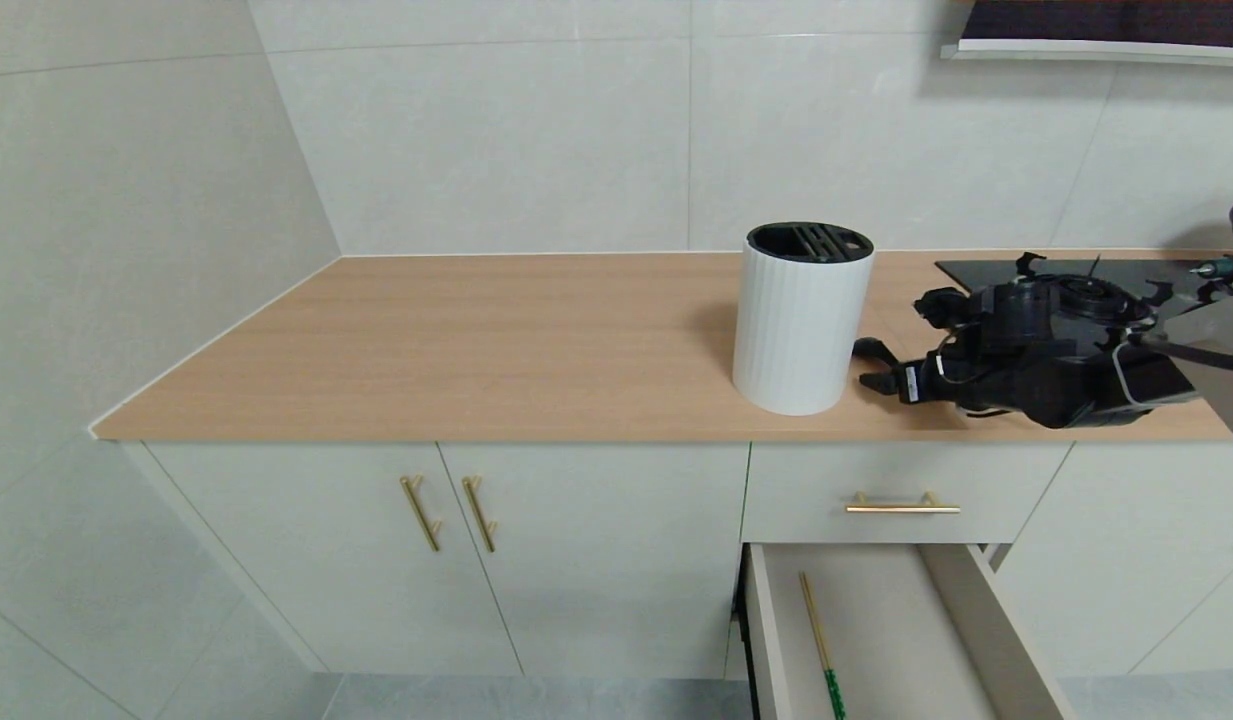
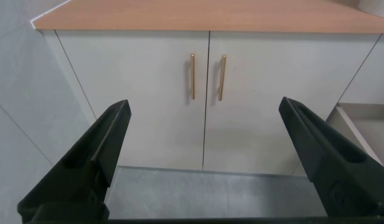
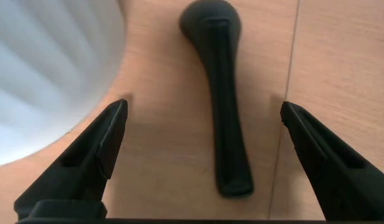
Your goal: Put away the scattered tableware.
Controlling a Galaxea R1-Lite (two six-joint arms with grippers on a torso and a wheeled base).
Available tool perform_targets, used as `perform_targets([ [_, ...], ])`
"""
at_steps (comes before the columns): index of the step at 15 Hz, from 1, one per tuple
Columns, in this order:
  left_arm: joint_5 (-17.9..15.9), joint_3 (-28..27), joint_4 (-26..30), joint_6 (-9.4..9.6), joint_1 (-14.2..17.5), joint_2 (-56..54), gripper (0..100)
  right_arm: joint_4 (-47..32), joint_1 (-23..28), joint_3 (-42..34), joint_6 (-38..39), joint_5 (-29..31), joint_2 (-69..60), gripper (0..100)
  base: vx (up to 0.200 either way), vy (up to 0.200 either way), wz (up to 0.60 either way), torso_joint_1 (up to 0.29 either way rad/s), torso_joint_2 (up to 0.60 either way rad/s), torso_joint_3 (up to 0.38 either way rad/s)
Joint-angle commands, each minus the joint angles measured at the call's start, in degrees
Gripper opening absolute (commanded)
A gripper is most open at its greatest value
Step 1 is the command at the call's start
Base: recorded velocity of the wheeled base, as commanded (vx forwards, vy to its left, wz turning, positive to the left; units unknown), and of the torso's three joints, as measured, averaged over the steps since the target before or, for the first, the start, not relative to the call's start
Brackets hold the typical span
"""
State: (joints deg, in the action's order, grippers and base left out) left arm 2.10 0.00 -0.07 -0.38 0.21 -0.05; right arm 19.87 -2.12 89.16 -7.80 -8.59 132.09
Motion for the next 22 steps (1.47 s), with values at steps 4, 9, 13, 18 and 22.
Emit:
perform_targets([
  [4,0.01,0.00,-0.01,-0.06,-0.03,0.05,100,-0.10,0.71,1.72,0.51,-0.02,1.95,0,0.000,0.000,0.00,0.000,0.00,0.000],
  [9,0.01,0.00,-0.01,-0.06,-0.03,0.05,100,-0.10,0.71,1.89,0.51,0.07,2.65,0,0.000,0.000,0.00,0.000,0.00,0.000],
  [13,0.01,0.00,-0.01,-0.06,-0.03,0.05,100,-0.89,0.54,1.80,0.86,1.30,1.07,0,0.000,0.000,0.00,0.000,0.00,0.000],
  [18,0.01,0.00,-0.01,-0.06,-0.03,0.05,100,-16.71,0.54,-1.18,10.61,5.34,-12.29,0,0.000,0.000,0.00,0.000,0.00,0.000],
  [22,0.01,0.00,-0.01,0.03,-0.03,0.05,100,-18.99,0.98,-20.26,12.72,9.56,-28.11,0,0.000,0.000,0.00,0.000,0.00,0.000],
])
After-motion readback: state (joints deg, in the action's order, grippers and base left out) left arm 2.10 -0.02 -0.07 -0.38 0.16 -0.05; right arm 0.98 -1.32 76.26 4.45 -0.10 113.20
